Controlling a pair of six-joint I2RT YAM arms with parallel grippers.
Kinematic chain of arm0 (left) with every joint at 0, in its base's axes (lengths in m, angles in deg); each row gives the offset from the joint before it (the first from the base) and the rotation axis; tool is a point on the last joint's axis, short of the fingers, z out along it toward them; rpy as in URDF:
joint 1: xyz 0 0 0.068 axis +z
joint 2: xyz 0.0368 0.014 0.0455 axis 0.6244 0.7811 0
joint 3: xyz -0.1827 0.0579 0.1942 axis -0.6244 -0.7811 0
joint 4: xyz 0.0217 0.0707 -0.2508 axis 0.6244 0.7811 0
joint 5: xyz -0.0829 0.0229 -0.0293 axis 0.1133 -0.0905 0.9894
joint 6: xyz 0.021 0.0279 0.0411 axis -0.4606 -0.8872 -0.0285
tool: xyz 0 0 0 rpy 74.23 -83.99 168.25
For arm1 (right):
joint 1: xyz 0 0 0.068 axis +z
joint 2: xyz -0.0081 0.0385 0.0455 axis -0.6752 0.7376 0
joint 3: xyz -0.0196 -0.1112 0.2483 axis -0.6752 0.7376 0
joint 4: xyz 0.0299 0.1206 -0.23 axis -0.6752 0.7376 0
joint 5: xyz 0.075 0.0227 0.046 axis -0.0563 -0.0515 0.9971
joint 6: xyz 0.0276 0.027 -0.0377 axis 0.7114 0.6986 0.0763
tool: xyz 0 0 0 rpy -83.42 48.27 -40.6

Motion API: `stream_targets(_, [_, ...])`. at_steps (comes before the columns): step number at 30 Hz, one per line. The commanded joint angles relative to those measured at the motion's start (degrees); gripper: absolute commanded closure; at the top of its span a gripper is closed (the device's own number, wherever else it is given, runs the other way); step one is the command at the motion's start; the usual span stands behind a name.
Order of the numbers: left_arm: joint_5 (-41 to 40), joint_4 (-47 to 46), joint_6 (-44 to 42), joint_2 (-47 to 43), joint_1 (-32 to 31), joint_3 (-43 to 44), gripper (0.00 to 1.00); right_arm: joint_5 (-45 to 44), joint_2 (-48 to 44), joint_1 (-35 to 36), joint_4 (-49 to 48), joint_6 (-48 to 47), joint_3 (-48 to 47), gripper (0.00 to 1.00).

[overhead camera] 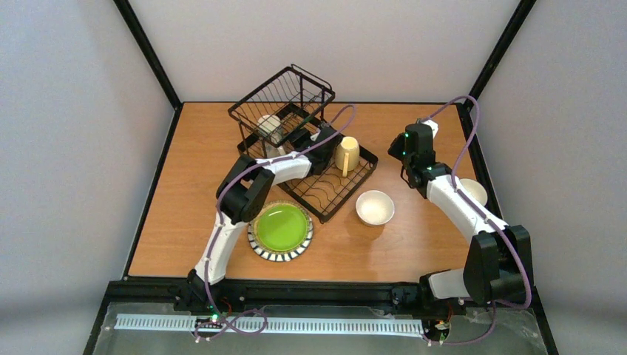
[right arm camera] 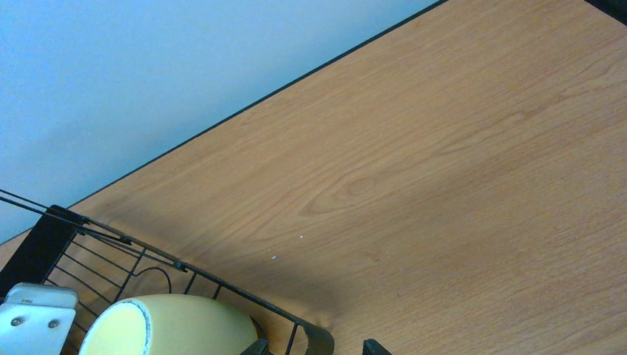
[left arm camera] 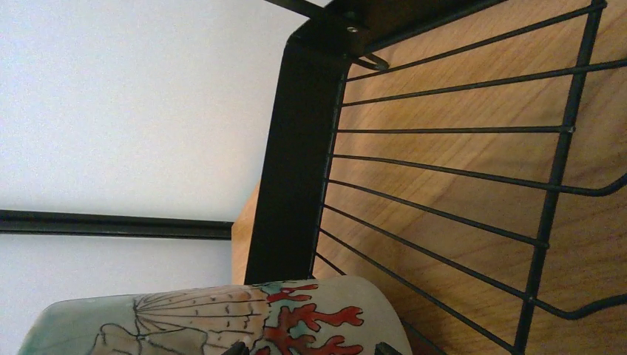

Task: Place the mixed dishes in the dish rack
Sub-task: Move the cup to the dish rack.

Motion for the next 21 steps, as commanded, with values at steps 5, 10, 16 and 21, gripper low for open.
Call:
stream_targets(5, [-0.66, 1.43, 1.33, -0.20, 2.21, 1.78, 0.04, 0.13, 0.51, -0.45, -0.90, 0.45, 0.61, 0.27])
stream_targets(10, [-0.84, 2.42, 2.01, -0.35, 2.76, 2.00, 0.03, 0.08, 0.24, -0.50, -0.82, 0.45, 0.71, 0.27])
stream_targets(16, [-0.68, 2.86, 2.65, -0.44, 3.35, 2.03, 0.03, -0.17, -0.02, -0.45, -0.74, 0.36, 0.72, 0.27])
stream_targets(21, [-0.66, 2.90, 2.57, 0.13, 3.42, 2.97, 0.03, -0.13, 0.05, -0.47, -0.84, 0.24, 0.74, 0.27])
